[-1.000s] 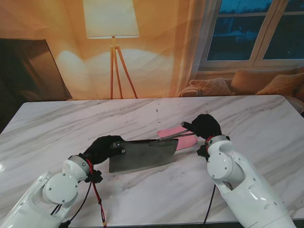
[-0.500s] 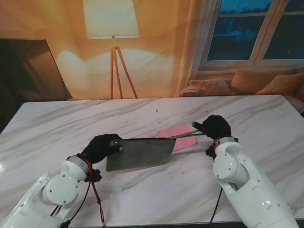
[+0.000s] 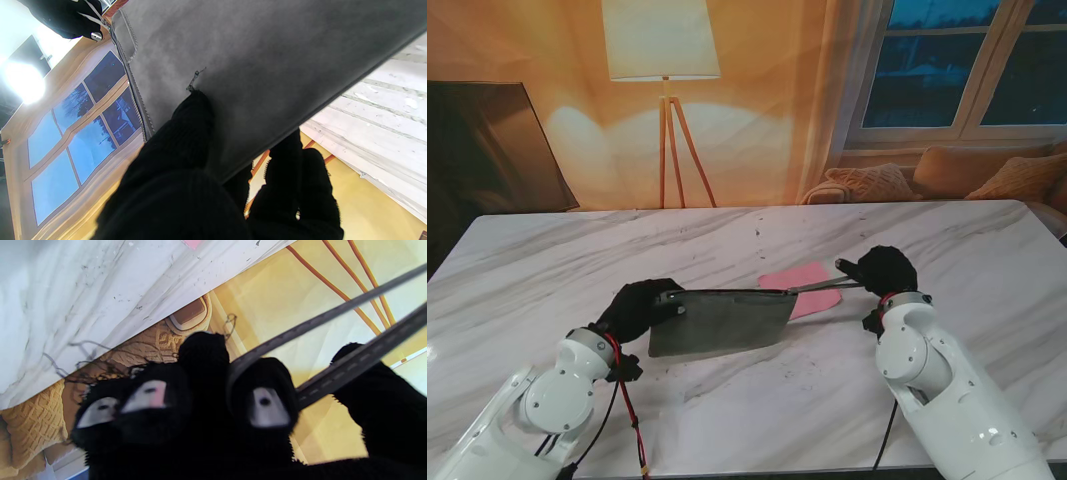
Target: Collect documents into a storage pouch
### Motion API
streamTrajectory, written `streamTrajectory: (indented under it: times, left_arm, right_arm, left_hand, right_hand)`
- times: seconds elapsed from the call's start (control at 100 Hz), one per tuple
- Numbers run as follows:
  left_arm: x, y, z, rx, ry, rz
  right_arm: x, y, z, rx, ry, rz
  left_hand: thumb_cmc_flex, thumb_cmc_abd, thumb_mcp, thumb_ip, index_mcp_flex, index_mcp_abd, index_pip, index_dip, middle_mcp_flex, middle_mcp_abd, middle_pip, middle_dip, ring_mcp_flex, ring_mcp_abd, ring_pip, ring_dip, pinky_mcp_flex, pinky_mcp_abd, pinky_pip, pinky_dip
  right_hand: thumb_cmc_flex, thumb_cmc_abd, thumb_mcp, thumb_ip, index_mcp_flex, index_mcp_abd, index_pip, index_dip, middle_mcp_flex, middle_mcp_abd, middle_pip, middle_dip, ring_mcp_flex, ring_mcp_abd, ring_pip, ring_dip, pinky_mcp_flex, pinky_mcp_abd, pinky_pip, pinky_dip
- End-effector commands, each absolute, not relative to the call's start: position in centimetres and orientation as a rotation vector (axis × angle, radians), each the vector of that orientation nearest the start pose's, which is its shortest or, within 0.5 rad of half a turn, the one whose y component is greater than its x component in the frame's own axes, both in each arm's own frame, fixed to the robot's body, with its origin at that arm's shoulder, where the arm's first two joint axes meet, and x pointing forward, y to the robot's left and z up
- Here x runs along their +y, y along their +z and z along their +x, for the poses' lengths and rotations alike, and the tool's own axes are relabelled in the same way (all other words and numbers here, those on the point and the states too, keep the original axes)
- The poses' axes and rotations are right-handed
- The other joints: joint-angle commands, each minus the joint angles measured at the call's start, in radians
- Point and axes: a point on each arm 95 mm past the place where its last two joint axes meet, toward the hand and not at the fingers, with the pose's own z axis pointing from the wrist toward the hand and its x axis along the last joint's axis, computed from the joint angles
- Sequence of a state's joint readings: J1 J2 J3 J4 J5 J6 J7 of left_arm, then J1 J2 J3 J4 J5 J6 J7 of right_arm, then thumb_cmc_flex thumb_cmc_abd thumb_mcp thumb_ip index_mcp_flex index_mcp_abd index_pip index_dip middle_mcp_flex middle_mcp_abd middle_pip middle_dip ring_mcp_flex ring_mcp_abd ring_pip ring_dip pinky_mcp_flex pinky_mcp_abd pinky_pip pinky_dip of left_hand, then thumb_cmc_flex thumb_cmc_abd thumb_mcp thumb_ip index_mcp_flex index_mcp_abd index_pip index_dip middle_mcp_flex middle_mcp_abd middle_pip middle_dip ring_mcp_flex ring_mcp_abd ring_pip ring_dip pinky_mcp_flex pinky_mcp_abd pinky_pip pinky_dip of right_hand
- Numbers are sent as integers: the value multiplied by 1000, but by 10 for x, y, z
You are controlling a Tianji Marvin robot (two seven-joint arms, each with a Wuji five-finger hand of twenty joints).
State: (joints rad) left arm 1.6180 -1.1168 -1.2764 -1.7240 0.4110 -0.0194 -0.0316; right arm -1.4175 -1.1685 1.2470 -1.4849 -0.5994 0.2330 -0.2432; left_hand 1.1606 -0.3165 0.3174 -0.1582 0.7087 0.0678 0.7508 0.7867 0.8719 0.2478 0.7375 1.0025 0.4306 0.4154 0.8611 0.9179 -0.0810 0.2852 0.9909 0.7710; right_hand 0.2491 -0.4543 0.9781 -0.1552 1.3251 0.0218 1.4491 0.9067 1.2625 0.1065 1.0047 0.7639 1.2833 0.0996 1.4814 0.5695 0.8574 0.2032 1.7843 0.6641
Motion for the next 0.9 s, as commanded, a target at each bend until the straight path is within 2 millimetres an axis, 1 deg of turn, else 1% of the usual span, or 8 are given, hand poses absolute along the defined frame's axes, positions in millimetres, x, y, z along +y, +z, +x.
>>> streamTrajectory:
  times: [0.0, 0.03, 0.13, 0.24, 0.3, 0.5, 0.71, 0.89]
  left_arm:
    - [-6, -294, 392, 1161, -1919, -1724]
    - [-7, -294, 392, 1161, -1921, -1726]
    - [-7, -295, 392, 1162, -1929, -1732]
    - [-8, -294, 393, 1151, -1941, -1727]
    - [-8, -294, 393, 1146, -1945, -1721]
    - [-9, -294, 395, 1135, -1959, -1711]
    - [-11, -294, 396, 1133, -1972, -1725]
    - [-11, -293, 397, 1115, -1983, -1717]
  right_arm:
    - [-41, -295, 454, 866, 1548, 1592]
    - [-40, -295, 453, 873, 1555, 1597]
    - [-34, -296, 450, 892, 1582, 1620]
    - [-27, -297, 447, 907, 1611, 1649]
    - [-24, -296, 445, 909, 1631, 1660]
    - [-15, -292, 439, 887, 1706, 1697]
    - [-8, -289, 435, 907, 1752, 1663]
    - [-6, -289, 436, 925, 1758, 1616]
  left_hand:
    - [61, 66, 139, 30, 75, -63, 197, 114, 48, -15, 46, 24, 24, 14, 8, 6, -8, -16, 11, 2]
    - [60, 66, 141, 29, 75, -62, 197, 114, 49, -14, 47, 24, 24, 15, 8, 6, -9, -16, 10, 2]
    - [59, 68, 145, 28, 76, -65, 199, 116, 46, -14, 45, 23, 22, 15, 7, 5, -8, -15, 10, 2]
    - [61, 71, 147, 25, 79, -65, 202, 119, 44, -14, 42, 21, 22, 14, 5, 4, -8, -15, 10, 2]
    - [61, 71, 146, 24, 79, -67, 203, 121, 44, -15, 41, 20, 22, 14, 4, 3, -8, -15, 10, 2]
    - [62, 73, 145, 22, 80, -67, 203, 125, 45, -16, 39, 19, 22, 14, 4, 3, -8, -15, 10, 2]
    - [66, 87, 139, 27, 77, -65, 201, 127, 39, -13, 37, 18, 19, 12, 0, 1, -9, -18, 8, 0]
    - [72, 93, 126, 30, 76, -67, 204, 136, 36, -14, 38, 21, 19, 12, -2, -1, -9, -19, 6, -1]
  right_hand:
    - [-14, 13, 23, 25, 27, 78, -94, -46, -29, 105, -39, -26, -25, -8, -64, -36, -80, -57, 45, -8]
    - [-13, 15, 13, 27, -17, 75, -203, -77, -92, 100, -95, -49, -71, -18, -100, -40, -131, -68, 9, -1]
    - [-18, 26, -22, 36, -174, 35, -471, -102, -254, 72, -216, -114, -194, -19, -196, -25, -266, -89, -91, 30]
    - [-18, 30, -56, 43, -391, -36, -722, -157, -425, 34, -306, -159, -364, -27, -338, -16, -428, -118, -223, 30]
    - [-14, 29, -69, 47, -494, -62, -801, -181, -501, 17, -333, -169, -428, -41, -396, -13, -479, -131, -279, 34]
    - [6, 12, -72, 53, -703, -119, -873, -218, -721, -30, -392, -195, -637, -93, -608, -26, -640, -178, -488, 56]
    - [11, 7, -71, 51, -812, -188, -913, -262, -871, -71, -427, -218, -785, -136, -770, -58, -746, -225, -676, 73]
    - [32, -24, -84, 50, -938, -227, -988, -308, -1000, -141, -472, -247, -899, -168, -870, -83, -809, -255, -794, 89]
